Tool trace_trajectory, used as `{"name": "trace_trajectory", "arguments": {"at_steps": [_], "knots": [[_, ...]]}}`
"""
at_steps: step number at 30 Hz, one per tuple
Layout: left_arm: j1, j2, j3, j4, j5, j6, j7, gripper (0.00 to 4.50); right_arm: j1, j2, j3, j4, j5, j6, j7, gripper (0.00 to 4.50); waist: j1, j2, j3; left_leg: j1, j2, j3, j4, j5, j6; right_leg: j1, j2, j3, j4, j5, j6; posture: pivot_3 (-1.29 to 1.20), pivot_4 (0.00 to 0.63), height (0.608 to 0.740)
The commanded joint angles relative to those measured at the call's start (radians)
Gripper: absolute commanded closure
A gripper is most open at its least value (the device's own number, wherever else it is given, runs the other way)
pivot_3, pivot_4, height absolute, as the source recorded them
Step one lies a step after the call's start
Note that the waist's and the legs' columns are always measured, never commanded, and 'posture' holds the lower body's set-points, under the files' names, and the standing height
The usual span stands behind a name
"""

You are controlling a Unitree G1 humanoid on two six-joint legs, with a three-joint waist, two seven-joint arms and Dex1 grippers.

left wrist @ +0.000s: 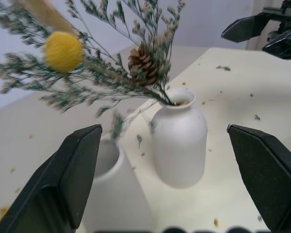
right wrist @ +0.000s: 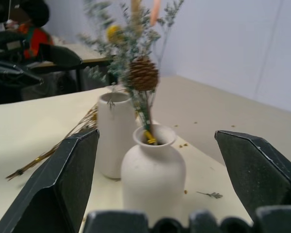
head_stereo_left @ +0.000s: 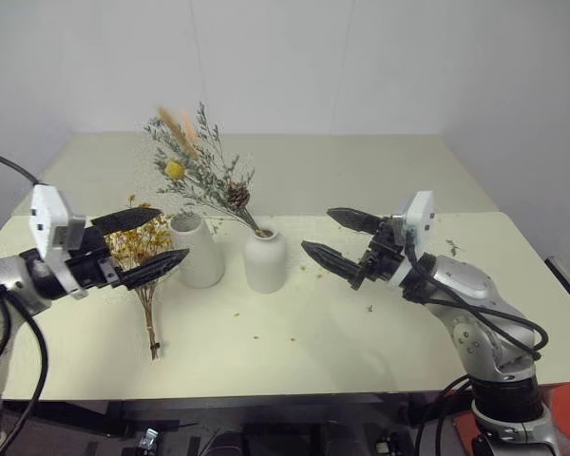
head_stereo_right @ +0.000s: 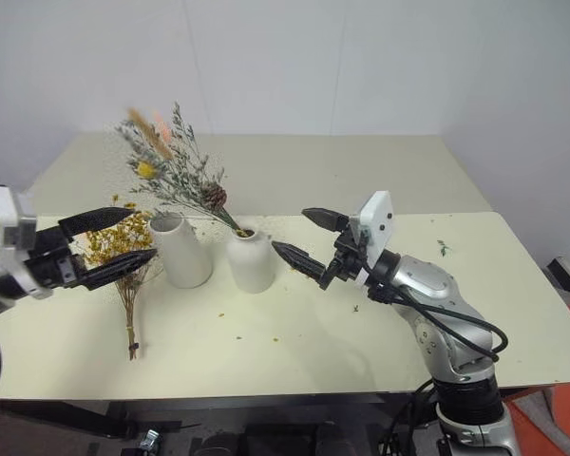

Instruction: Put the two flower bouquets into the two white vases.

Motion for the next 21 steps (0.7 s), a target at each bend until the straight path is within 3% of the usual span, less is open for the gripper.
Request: {"name": "trace_trajectory", "arguments": {"at_steps": [1,6,10,16,21], "knots": [[0.075,0.039,0.109,-0.094,-0.006,0.095,0.084,0.0,-0.008,-0.012,-0.013,-0.005,0.031,0.0,0.028,0.02,0.0,0.0,0.0,0.0,0.0,0.0,0.0,0.0,0.0,0.0,0.0,0.0,0.0,0.0,0.0,0.0,0.15,0.74],[0.156,0.087,0.174,-0.179,0.002,0.336,0.27,0.0,-0.032,-0.031,0.001,0.009,0.073,0.035,0.081,0.02,0.002,0.0,0.0,0.0,0.0,0.0,0.0,0.0,0.0,0.0,0.0,0.0,0.0,0.0,0.0,0.0,0.15,0.74],[0.108,0.114,0.187,-0.2,-0.051,0.58,0.414,0.0,-0.086,-0.064,0.032,0.029,0.095,0.084,0.151,0.02,0.002,0.0,0.0,0.001,0.0,0.0,0.0,0.0,0.0,0.0,0.0,0.0,0.0,0.0,0.0,0.0,0.15,0.74],[0.067,0.102,0.2,-0.222,-0.077,0.69,0.477,0.0,-0.166,-0.089,0.128,0.047,-0.004,0.085,0.152,0.02,0.0,0.0,0.0,0.0,0.0,0.0,0.0,0.0,0.0,0.0,0.0,0.0,0.0,0.0,0.0,0.0,0.15,0.74],[0.052,0.094,0.193,-0.225,-0.091,0.699,0.484,0.0,-0.296,0.036,0.204,0.173,-0.129,0.071,0.025,0.02,-0.005,0.0,0.0,0.002,0.0,0.0,-0.001,0.0,0.0,-0.001,0.0,0.0,0.001,0.001,-0.002,0.0,0.15,0.74]]}}
